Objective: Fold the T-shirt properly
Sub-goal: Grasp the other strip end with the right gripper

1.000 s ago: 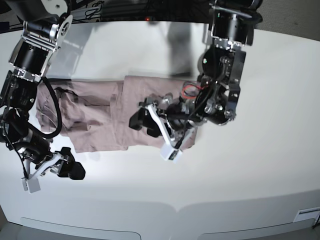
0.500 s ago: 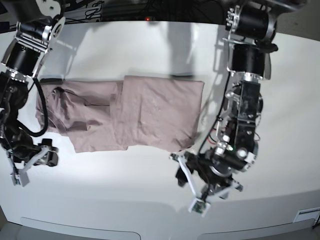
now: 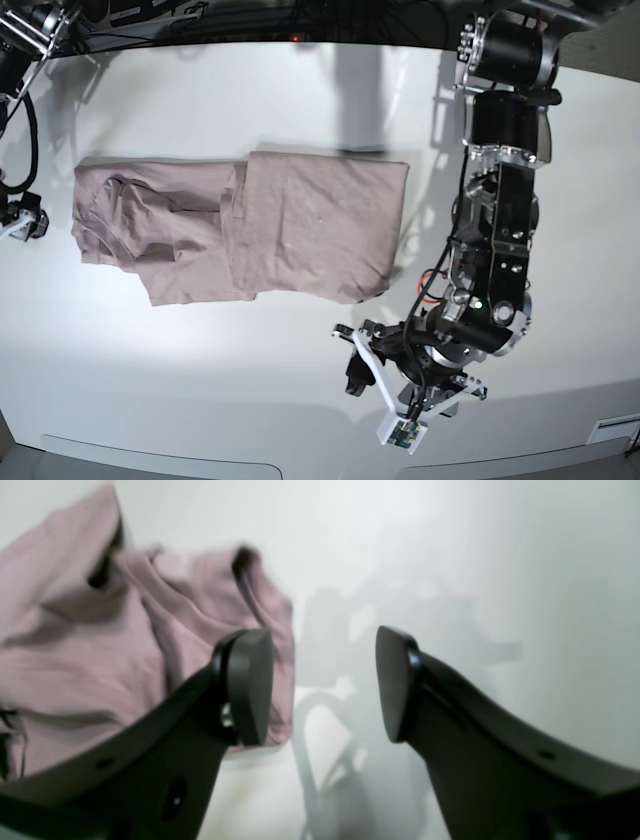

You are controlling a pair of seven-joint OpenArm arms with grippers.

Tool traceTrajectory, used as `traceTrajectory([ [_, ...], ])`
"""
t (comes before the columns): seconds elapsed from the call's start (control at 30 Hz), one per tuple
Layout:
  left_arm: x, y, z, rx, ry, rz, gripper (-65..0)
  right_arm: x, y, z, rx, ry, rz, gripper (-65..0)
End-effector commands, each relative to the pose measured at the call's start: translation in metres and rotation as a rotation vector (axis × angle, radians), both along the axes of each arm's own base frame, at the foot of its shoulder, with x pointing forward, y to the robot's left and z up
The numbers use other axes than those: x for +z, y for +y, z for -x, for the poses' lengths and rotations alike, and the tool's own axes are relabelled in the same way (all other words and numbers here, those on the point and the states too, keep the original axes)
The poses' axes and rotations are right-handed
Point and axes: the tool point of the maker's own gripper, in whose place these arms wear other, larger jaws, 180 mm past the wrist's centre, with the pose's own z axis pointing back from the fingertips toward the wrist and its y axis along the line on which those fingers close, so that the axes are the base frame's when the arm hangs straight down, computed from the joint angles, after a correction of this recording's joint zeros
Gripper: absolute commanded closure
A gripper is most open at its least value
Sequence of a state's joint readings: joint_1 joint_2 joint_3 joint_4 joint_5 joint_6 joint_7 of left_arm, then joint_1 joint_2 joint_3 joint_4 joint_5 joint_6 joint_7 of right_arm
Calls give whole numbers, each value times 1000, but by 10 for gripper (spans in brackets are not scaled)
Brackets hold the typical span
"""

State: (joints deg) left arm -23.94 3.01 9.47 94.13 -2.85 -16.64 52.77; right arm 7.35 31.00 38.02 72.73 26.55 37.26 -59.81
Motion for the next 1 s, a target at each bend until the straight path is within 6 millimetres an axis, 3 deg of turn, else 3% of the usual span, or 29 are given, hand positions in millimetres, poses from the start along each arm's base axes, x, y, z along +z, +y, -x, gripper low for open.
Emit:
traceTrajectory([
  [0.0,23,-3,-6,-4,-59,23,-359,10,-11,-6,-21,-36,-3,-330],
  [0.13,22,-3,-6,-4,-57,22,-359,-20,-19,3,-88,3,-115,-330],
  [0.3,22,-3,-6,-4,-57,22,-359,-37,3,4,-99,-34,-314,-330],
  [0.53,22,-3,-6,-4,-56,22,-359,-38,27,-6,-74,-65,-419,-330],
  [0.77,20,-3,-5,-4,-48,18,-359,-34,62,-36,10,-74,-461,-330],
  [0.97,19,-2,-5,-3,-42,14,-359,-43,88,-39,89,-12,-470,-330],
])
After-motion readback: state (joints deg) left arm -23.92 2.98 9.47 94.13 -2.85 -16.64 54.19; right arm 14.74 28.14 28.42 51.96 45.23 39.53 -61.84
